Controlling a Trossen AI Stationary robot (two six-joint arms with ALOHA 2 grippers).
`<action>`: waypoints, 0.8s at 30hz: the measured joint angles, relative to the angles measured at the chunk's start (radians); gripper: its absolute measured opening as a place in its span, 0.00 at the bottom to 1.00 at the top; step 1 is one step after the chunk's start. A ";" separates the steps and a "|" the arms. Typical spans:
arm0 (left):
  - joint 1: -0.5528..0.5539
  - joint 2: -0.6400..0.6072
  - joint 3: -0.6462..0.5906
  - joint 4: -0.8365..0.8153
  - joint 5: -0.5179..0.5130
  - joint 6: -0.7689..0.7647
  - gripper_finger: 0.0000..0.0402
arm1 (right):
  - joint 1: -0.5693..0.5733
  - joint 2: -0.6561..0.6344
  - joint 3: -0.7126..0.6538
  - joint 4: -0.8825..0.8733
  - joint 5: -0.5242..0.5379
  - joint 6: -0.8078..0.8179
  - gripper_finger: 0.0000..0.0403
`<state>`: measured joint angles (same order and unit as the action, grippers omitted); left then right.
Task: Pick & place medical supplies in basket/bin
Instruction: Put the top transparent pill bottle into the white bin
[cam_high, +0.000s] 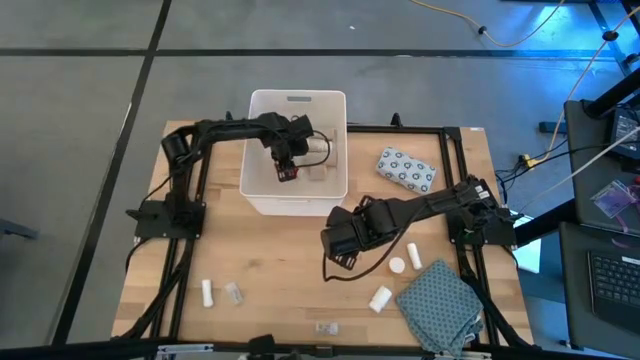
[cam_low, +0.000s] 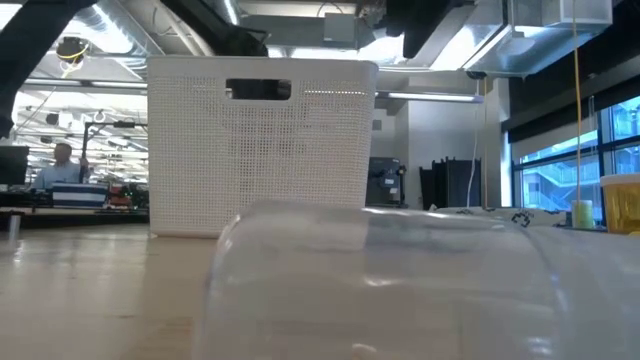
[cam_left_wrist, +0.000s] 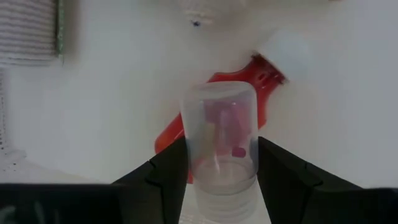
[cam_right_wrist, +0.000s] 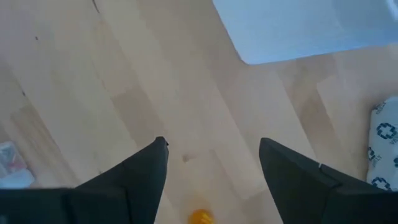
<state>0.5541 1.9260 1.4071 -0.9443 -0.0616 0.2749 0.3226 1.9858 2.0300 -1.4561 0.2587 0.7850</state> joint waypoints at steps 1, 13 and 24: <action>0.000 0.004 0.000 0.000 -0.004 0.007 0.41 | 0.002 0.000 0.000 -0.008 -0.007 0.009 0.63; -0.002 0.003 0.000 -0.002 -0.049 -0.034 0.42 | 0.081 0.000 0.000 -0.114 -0.220 0.212 0.63; -0.002 -0.010 0.000 -0.013 -0.043 -0.055 0.62 | 0.118 -0.077 -0.131 -0.112 -0.279 0.403 0.63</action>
<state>0.5518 1.9165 1.4067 -0.9574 -0.1043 0.2195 0.4403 1.9085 1.8992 -1.5683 -0.0202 1.1879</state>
